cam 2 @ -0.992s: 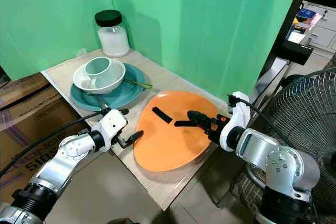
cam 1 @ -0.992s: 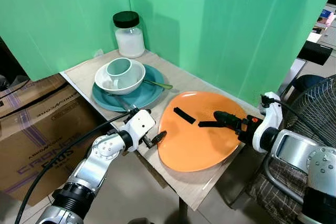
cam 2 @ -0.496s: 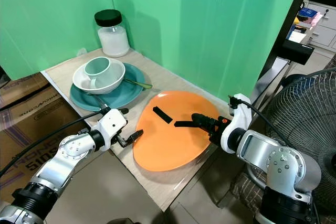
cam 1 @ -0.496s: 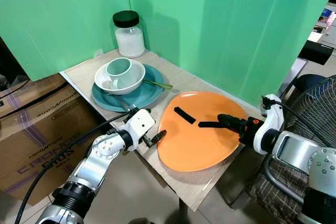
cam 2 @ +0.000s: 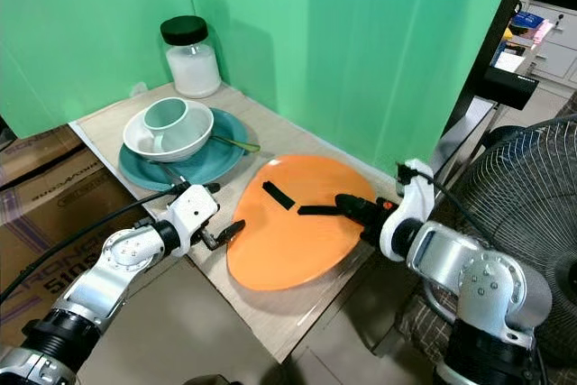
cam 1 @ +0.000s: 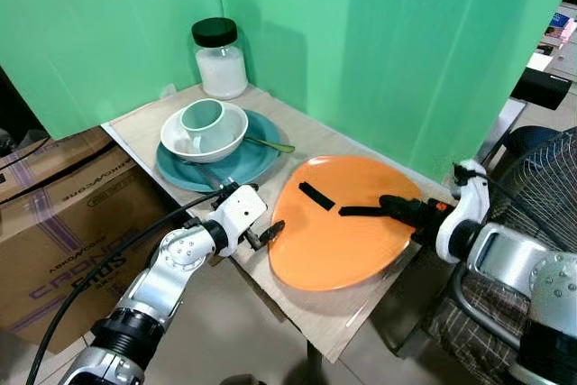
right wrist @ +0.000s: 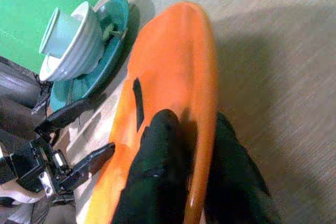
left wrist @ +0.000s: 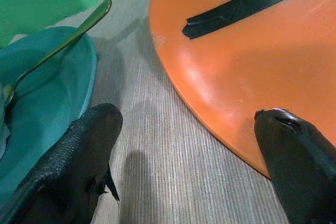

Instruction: Setting the table

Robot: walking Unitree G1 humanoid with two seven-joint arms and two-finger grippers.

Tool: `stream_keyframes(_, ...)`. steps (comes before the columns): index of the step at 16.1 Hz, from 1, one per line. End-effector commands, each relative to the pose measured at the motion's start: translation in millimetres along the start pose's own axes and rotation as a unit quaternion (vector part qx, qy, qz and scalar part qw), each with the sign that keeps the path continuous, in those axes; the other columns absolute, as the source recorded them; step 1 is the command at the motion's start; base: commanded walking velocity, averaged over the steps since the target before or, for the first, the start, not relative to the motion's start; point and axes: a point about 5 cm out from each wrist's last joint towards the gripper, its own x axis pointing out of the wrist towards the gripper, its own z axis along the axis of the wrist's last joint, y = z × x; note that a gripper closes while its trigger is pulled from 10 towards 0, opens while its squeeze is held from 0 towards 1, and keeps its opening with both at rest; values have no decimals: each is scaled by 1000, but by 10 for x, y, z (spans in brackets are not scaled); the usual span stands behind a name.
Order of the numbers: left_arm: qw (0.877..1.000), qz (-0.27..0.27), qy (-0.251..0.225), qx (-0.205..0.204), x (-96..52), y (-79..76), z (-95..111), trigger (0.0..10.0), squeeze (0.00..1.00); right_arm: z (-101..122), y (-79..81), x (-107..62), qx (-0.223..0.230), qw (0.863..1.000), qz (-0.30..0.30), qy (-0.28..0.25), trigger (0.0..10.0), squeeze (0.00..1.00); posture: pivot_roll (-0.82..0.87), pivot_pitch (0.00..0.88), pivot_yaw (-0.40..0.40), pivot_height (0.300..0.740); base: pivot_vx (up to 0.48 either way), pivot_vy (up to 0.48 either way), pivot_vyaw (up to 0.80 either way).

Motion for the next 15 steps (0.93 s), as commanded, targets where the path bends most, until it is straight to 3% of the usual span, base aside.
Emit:
stream_keyframes(1, 999, -6, 51, -7, -31, -61, -202, 10000, 0, 48, 63, -17, -4, 1000, 16, -8, 0, 0, 80, 0, 67, 740, 0, 0, 0)
stream_keyframes(3, 999, 11, 37, -16, -24, -10, -145, 10000, 0, 86, 59, -36, 0, 1000, 17, -17, 0, 0, 80, 0, 68, 740, 0, 0, 0)
stream_keyframes(4, 999, 22, 8, -38, -26, 36, -52, 10000, 1000, 115, 60, -53, 4, 1000, 19, -25, 0, 0, 80, 0, 67, 740, 0, 0, 0)
stream_keyframes(6, 994, 37, -68, -73, -62, 124, 206, 10000, 1000, 160, 73, -98, 0, 999, 22, -36, 0, 0, 81, 0, 69, 740, 0, 0, 0)
stream_keyframes(7, 993, 43, -83, -76, -74, 145, 259, 10000, 1000, 166, 76, -107, 0, 999, 22, -38, 0, 0, 81, 0, 69, 740, 0, 0, 0)
stream_keyframes(8, 985, 63, -133, -92, -151, 226, 456, 10000, 804, 216, 114, -171, -13, 998, 26, -55, 0, 0, 83, 0, 76, 740, 0, 0, 0)
stream_keyframes(9, 976, 86, -173, -101, -257, 308, 625, 10000, 0, 297, 173, -259, -35, 995, 31, -87, 0, 0, 83, 0, 78, 740, 0, 0, 0)
stream_keyframes(11, 971, 104, -193, -98, -393, 368, 755, 10000, 0, 458, 257, -415, -88, 983, 23, -160, 0, 0, 84, 0, 86, 740, 0, 0, 0)
stream_keyframes(12, 972, 124, -180, -83, -506, 404, 790, 10000, 0, 632, 376, -591, -150, 957, 16, -248, 0, 0, 80, 0, 95, 740, 0, 0, 0)
stream_keyframes(13, 974, 140, -160, -73, -536, 417, 765, 10000, 0, 691, 445, -657, -165, 944, 28, -283, 5647, 0, 80, 0, 99, 740, 0, 0, 0)
stream_keyframes(14, 975, 145, -156, -68, -550, 414, 763, 10000, 0, 718, 483, -694, -178, 936, 31, -303, 5647, 0, 80, 0, 99, 740, 0, 0, 0)
stream_keyframes(15, 974, 156, -152, -64, -572, 396, 783, 10000, 0, 737, 591, -762, -215, 916, 37, -337, 10000, 0, 81, 0, 100, 740, 0, 0, 0)
